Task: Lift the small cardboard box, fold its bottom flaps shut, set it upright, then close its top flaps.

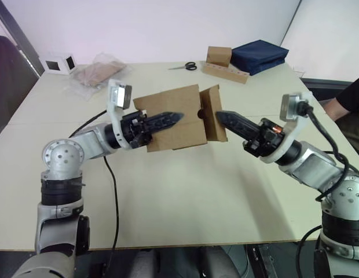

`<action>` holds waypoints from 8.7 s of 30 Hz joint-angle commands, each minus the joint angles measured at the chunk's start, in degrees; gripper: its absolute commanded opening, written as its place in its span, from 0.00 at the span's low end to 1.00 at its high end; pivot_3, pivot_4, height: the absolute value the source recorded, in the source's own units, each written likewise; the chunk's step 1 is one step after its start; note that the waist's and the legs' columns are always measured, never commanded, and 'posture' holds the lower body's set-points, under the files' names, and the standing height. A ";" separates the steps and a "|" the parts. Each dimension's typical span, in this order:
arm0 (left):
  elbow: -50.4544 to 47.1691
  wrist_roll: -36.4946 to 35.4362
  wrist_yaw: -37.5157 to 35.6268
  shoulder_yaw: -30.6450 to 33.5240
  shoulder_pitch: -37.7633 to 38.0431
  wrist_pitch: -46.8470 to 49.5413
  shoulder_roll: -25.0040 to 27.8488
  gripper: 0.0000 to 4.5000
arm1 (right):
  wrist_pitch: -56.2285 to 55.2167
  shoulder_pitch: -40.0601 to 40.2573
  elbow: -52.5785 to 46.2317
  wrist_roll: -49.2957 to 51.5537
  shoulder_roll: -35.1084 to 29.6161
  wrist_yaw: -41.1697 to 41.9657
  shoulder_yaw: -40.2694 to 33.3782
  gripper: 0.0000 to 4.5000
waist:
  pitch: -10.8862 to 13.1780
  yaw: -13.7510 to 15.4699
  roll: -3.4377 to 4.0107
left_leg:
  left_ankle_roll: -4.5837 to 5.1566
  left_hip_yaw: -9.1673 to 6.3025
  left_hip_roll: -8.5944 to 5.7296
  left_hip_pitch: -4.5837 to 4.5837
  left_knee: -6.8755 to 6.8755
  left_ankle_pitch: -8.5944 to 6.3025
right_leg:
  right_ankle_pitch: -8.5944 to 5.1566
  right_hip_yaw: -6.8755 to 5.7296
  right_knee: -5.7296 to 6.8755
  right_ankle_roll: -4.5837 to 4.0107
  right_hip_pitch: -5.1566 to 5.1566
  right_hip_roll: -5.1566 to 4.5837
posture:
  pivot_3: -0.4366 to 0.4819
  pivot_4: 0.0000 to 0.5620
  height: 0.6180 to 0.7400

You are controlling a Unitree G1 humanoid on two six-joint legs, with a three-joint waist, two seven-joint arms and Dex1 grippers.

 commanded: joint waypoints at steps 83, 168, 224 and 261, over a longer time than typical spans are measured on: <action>-0.54 8.31 -7.21 -1.64 -2.98 -9.04 1.32 0.00 | -3.31 -0.41 -3.79 -10.94 4.65 -0.17 4.60 0.01 | 0.00 -0.09 0.00 | 0.00 -0.01 0.02 -0.01 -0.05 0.00 | 0.00 0.00 0.00 0.00 -0.04 0.03 | 0.48 0.27 1.00; 30.73 59.80 -45.42 -33.32 -45.89 -29.57 13.60 0.99 | -6.62 4.81 -5.77 -41.60 -1.80 9.57 10.56 0.00 | 0.06 -0.33 -0.05 | 0.06 -0.02 -0.01 -0.09 0.01 -0.02 | -0.02 0.01 0.09 0.00 -0.16 0.08 | 0.48 0.27 1.00; 7.57 51.82 -21.08 -16.15 11.35 -30.20 7.37 0.01 | 3.99 0.68 0.46 -63.78 7.74 17.34 22.18 0.00 | -0.01 -0.13 -0.04 | 0.07 -0.04 -0.06 -0.18 0.57 -0.03 | -0.03 0.02 0.75 -0.01 -0.28 0.01 | 0.48 0.27 1.00; 2.70 42.71 -16.41 -9.53 9.98 -26.94 11.62 0.01 | -3.78 -5.43 7.10 -58.57 6.83 25.97 15.89 0.00 | 0.00 -0.09 -0.06 | 0.09 -0.03 -0.05 -0.17 0.58 -0.04 | -0.03 0.02 0.73 -0.01 -0.25 0.01 | 0.48 0.27 1.00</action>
